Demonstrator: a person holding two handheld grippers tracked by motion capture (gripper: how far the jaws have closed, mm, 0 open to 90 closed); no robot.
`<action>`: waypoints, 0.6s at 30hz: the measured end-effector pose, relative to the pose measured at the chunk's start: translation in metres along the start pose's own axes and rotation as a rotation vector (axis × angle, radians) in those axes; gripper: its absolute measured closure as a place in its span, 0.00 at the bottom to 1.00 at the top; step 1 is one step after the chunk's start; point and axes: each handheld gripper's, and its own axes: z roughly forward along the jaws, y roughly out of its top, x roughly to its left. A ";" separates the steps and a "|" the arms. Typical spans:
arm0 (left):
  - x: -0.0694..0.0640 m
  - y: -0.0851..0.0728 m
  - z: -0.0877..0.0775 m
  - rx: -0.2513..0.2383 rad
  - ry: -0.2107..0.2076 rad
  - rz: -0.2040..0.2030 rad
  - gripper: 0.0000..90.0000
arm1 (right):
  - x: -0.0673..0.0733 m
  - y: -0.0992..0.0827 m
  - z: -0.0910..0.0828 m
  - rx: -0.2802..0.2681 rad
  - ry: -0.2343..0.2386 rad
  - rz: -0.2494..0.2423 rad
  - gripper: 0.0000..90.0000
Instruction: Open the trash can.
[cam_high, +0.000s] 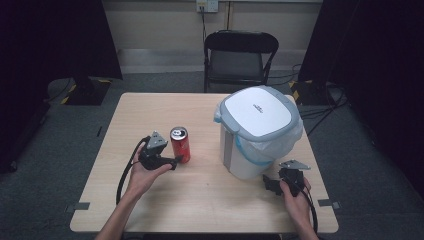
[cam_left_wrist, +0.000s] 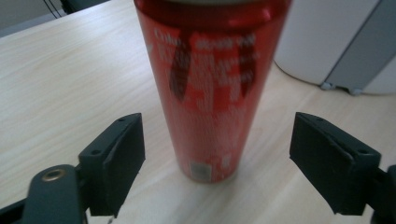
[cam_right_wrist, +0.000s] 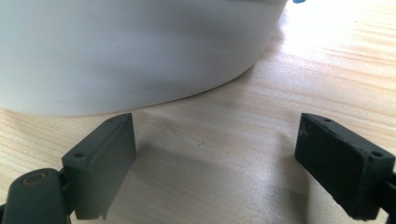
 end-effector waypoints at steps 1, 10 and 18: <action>-0.001 0.002 0.003 0.001 0.007 0.007 0.20 | 0.000 0.000 0.000 0.000 0.001 0.000 0.13; 0.004 0.002 0.019 0.012 0.021 -0.013 0.22 | 0.000 0.000 0.000 0.000 0.000 0.000 0.13; 0.005 0.003 0.025 -0.004 0.006 -0.008 0.37 | 0.000 0.000 0.000 0.000 0.000 0.000 0.13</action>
